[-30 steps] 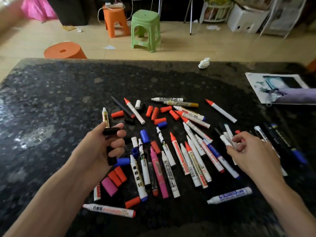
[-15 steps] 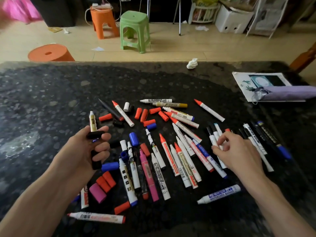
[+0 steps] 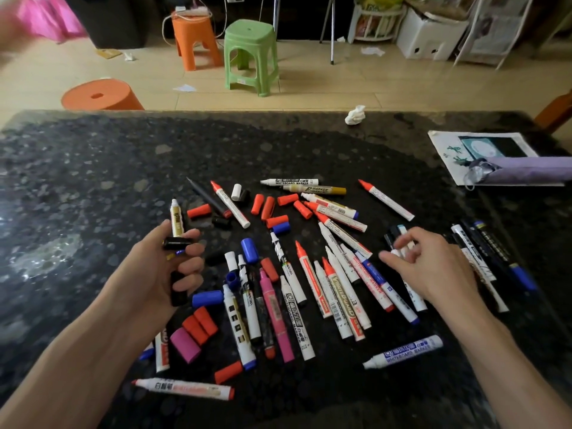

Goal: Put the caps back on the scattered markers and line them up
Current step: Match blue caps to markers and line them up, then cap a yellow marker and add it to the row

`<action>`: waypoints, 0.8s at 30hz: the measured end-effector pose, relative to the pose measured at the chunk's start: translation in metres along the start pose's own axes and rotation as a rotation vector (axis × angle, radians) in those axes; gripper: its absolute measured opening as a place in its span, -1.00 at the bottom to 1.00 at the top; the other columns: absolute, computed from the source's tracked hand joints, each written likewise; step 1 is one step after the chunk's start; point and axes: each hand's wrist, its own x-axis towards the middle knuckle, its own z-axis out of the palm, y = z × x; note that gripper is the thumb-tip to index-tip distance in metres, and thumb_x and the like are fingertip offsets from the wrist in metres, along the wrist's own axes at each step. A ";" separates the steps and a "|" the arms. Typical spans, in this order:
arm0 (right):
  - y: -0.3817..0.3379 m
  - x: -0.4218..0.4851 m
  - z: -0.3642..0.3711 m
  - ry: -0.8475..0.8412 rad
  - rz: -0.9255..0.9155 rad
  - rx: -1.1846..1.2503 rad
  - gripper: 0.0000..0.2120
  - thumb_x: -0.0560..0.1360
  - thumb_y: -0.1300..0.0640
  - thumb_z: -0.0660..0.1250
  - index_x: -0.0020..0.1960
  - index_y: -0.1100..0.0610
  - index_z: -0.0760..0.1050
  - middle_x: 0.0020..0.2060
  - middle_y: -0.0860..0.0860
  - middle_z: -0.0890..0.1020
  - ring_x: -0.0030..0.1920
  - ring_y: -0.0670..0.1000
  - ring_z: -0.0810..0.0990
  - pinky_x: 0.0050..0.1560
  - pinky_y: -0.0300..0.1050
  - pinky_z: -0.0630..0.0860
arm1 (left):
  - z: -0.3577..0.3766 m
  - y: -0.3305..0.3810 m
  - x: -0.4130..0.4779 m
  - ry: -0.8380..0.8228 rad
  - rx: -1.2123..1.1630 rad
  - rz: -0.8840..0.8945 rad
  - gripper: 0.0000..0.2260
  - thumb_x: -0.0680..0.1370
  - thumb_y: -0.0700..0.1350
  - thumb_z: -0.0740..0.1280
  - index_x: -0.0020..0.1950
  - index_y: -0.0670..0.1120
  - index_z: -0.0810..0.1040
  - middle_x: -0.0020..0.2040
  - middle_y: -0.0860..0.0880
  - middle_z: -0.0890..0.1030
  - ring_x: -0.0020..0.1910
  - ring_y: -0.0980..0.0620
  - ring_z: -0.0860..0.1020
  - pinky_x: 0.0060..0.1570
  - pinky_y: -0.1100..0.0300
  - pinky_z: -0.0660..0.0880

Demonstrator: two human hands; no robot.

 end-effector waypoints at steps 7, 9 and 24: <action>-0.073 0.018 0.047 0.104 -0.438 0.307 -0.78 0.56 0.00 0.47 0.20 -0.05 0.59 -0.03 -0.12 0.58 -0.03 -0.11 0.57 0.00 -0.13 0.58 | 0.001 0.001 0.011 -0.001 0.048 0.043 -0.84 0.67 -0.20 0.13 0.14 -0.13 0.49 -0.23 0.00 0.48 -0.41 0.15 0.34 -0.62 0.35 0.20; -0.089 0.034 0.060 0.134 -0.518 0.300 -0.76 0.58 0.02 0.45 0.23 -0.02 0.60 0.05 -0.08 0.61 0.11 -0.03 0.56 0.15 -0.03 0.56 | -0.001 0.001 0.012 0.010 0.114 0.055 -0.80 0.67 -0.23 0.13 0.21 -0.16 0.51 -0.18 -0.03 0.50 -0.38 0.14 0.38 -0.60 0.34 0.21; -0.121 0.113 0.055 0.128 -0.389 -0.160 -0.78 0.58 0.03 0.46 0.21 -0.05 0.64 0.13 0.00 0.68 0.27 0.11 0.53 0.32 0.17 0.30 | -0.005 0.011 0.010 0.133 0.416 0.257 -0.84 0.65 -0.21 0.21 0.00 -0.11 0.58 -0.30 0.02 0.42 -0.41 0.13 0.31 -0.57 0.31 0.17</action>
